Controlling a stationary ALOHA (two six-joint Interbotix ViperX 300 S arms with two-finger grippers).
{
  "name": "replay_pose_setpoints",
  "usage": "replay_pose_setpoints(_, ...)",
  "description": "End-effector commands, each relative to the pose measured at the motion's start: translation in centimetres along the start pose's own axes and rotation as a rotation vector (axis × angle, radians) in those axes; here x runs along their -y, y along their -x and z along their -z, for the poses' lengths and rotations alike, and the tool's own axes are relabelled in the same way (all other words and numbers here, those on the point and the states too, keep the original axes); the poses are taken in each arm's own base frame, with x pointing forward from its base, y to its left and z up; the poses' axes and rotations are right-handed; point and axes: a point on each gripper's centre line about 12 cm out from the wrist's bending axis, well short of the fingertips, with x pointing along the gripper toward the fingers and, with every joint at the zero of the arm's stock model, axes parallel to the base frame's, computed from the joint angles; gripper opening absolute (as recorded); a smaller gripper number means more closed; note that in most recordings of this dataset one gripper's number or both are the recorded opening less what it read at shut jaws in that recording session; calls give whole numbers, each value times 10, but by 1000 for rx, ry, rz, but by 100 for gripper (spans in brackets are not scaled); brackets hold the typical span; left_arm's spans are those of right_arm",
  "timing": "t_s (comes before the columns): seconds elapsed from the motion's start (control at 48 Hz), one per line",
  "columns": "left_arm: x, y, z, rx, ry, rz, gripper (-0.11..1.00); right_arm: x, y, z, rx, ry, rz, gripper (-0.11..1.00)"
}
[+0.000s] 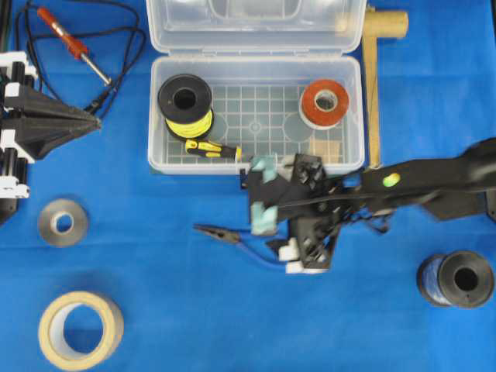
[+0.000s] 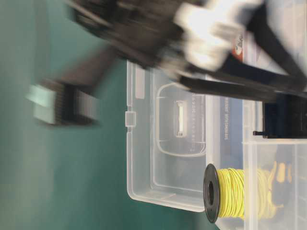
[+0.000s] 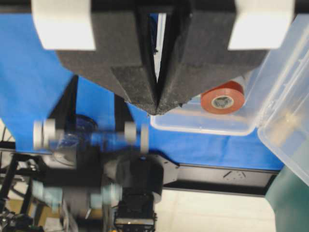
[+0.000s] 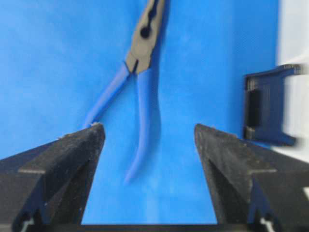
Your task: Pick the nipper from the toolbox among several items.
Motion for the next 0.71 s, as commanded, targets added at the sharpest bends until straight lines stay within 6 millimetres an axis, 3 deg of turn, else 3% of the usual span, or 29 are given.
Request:
replay_pose_setpoints(0.0,0,-2,-3,5,3,-2,0,-1,50,-15,101,16,-18,76)
replay_pose_setpoints(0.104,0,-1,-2,-1,3,-2,0,4,85,-9,165,47,-16,76)
replay_pose_setpoints(0.333,0,-1,0,-8,3,-1,0,34,145,30,307,29,-9,76)
replay_pose_setpoints(0.521,0,-2,1,-14,3,1,0,51,178,73,427,38,-15,76)
replay_pose_setpoints(0.688,1,-2,1,-15,3,2,0,61,188,111,503,33,-32,76)
